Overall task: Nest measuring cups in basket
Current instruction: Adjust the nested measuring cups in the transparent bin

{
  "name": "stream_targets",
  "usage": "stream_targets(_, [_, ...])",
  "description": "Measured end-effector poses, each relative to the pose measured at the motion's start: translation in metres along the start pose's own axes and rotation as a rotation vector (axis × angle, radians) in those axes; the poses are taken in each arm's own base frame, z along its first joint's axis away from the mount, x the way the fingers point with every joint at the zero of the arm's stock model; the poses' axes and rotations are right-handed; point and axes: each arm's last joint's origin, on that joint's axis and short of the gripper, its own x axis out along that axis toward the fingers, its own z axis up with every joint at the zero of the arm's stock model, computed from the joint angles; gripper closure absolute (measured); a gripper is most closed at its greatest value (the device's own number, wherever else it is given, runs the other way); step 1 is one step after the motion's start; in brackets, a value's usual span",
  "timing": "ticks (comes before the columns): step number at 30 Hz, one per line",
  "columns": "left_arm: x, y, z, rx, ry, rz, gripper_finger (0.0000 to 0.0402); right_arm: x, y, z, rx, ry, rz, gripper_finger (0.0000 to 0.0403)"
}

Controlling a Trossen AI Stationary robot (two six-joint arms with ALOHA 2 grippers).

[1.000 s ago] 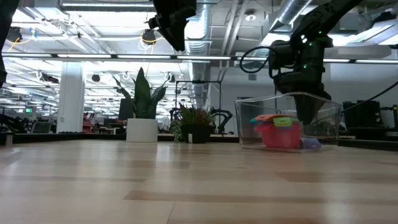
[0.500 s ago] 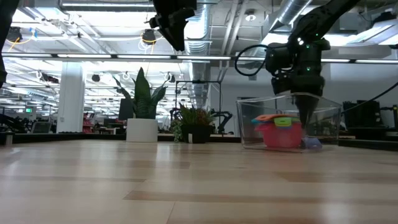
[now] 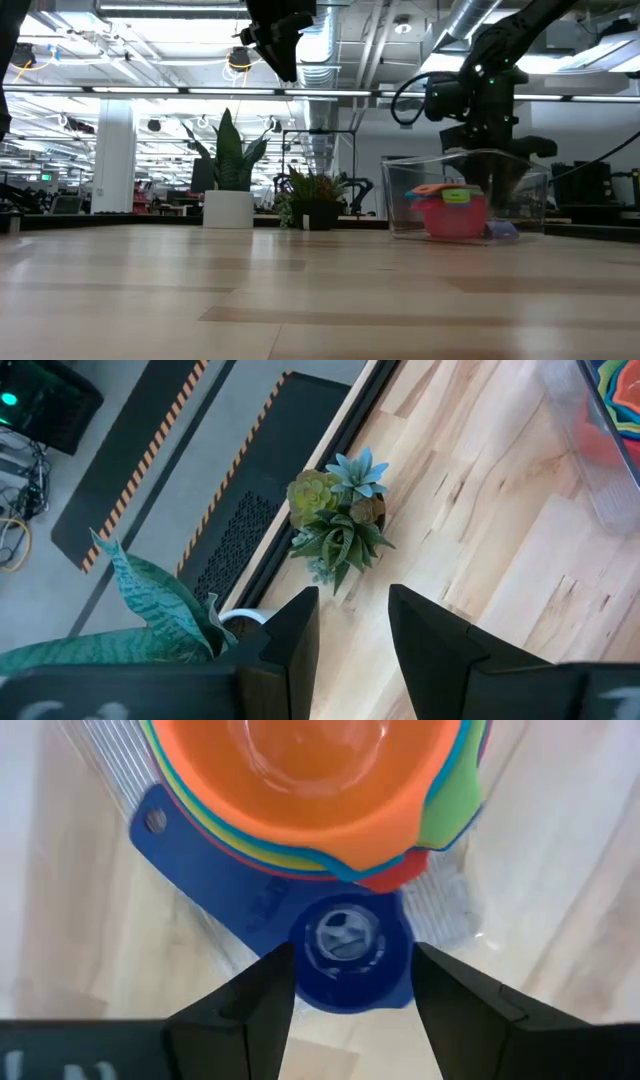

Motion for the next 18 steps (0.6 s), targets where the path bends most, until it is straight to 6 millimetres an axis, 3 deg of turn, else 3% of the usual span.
stream_targets(18, [0.0000, 0.0000, 0.0001, -0.021, -0.001, -0.001, 0.0288, 0.0000, -0.0026, 0.0009, -0.243, 0.014, -0.040, 0.0182])
